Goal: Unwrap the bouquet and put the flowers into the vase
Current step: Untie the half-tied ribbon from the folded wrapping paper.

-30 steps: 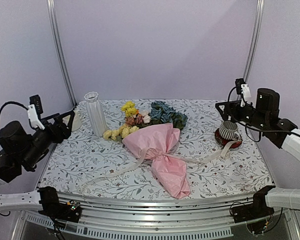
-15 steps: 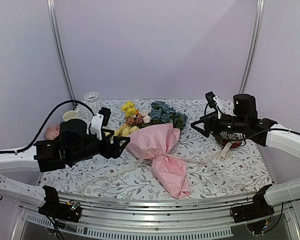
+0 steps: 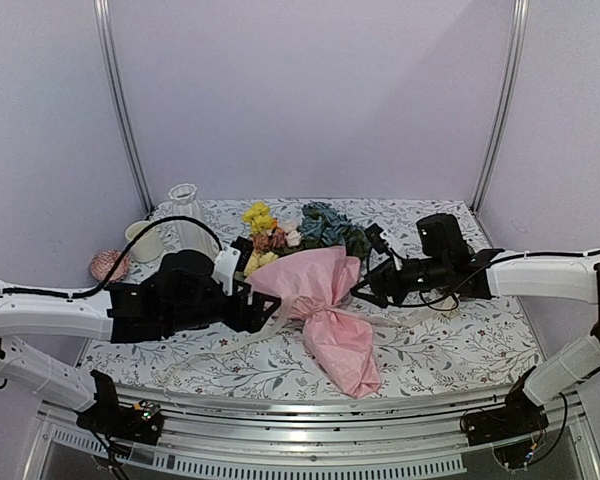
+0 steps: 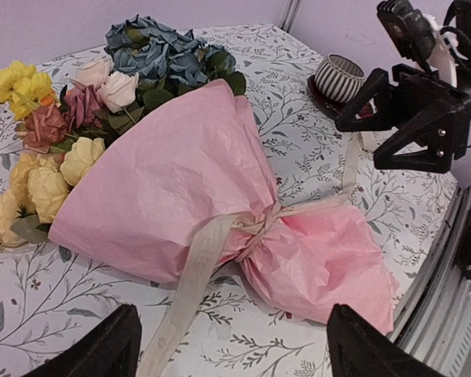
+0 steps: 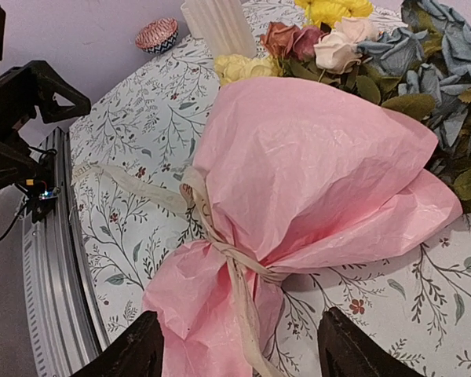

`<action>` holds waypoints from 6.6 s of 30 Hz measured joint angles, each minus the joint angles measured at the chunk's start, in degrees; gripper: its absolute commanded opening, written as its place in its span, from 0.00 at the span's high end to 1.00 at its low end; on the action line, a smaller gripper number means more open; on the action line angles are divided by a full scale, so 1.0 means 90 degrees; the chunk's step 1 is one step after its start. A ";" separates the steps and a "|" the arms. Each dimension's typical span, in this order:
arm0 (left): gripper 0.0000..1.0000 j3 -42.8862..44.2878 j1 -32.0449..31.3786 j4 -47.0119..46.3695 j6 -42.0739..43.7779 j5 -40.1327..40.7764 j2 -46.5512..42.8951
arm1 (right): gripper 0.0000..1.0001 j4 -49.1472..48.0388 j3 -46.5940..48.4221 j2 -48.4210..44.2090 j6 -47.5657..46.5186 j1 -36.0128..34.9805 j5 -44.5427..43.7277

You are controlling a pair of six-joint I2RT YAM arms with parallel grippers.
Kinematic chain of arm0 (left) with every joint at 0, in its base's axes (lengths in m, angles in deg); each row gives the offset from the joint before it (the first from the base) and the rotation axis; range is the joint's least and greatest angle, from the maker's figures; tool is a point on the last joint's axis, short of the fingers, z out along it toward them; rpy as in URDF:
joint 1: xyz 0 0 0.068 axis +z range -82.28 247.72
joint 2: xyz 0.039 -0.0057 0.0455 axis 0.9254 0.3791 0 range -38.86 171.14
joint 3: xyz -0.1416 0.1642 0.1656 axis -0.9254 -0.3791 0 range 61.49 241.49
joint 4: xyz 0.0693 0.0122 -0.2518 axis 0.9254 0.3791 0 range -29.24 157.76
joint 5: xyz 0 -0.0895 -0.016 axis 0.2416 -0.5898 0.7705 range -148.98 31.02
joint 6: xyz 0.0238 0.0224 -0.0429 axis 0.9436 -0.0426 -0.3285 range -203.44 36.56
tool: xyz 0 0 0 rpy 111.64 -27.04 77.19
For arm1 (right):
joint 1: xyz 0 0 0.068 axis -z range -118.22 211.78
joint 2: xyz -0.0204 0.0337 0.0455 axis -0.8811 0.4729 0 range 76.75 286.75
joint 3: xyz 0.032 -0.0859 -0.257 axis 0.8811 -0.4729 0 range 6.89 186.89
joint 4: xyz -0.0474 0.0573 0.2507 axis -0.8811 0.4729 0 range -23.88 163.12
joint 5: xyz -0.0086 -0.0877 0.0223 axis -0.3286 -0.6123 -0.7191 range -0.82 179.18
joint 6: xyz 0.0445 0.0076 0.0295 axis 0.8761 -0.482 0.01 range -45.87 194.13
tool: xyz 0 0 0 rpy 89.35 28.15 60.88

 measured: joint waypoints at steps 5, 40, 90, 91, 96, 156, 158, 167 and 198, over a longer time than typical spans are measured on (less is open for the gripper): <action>0.16 0.0000 0.0000 -0.0017 -0.0007 -0.0053 0.0194 | 0.26 -0.0010 0.0109 0.0189 -0.0061 -0.0262 -0.0369; 0.37 0.0503 0.0000 0.0056 -0.0022 0.0090 0.1265 | 0.92 0.0767 0.1804 0.2669 -0.1535 -0.1151 -0.0942; 0.36 0.0571 0.0000 0.0090 0.0049 0.0085 0.1265 | 0.96 0.0102 0.0899 0.2006 -0.1056 -0.1484 -0.1392; 0.36 0.0571 -0.0002 0.0090 0.0049 0.0087 0.1265 | 0.96 0.0039 0.0794 0.1853 -0.1042 -0.1484 -0.1428; 0.36 0.0571 -0.0002 0.0092 0.0049 0.0087 0.1263 | 0.97 -0.0172 0.0517 0.1243 -0.0979 -0.1481 -0.1593; 0.31 0.0981 -0.0175 0.0112 0.0194 -0.0061 0.1994 | 0.97 0.0192 0.0415 0.1421 -0.0974 -0.1484 -0.1700; 0.32 0.1100 -0.0151 0.0109 0.0197 -0.0078 0.2110 | 0.97 0.0189 0.0330 0.1275 -0.0964 -0.1484 -0.1719; 0.33 0.1287 -0.0121 0.0160 0.0204 -0.0024 0.2283 | 0.66 -0.0019 -0.0056 0.0573 -0.0806 -0.1481 -0.1780; 0.32 0.1273 -0.0121 0.0342 0.0204 0.0131 0.2256 | 0.96 0.0333 0.0493 0.1190 -0.0971 -0.1498 -0.1365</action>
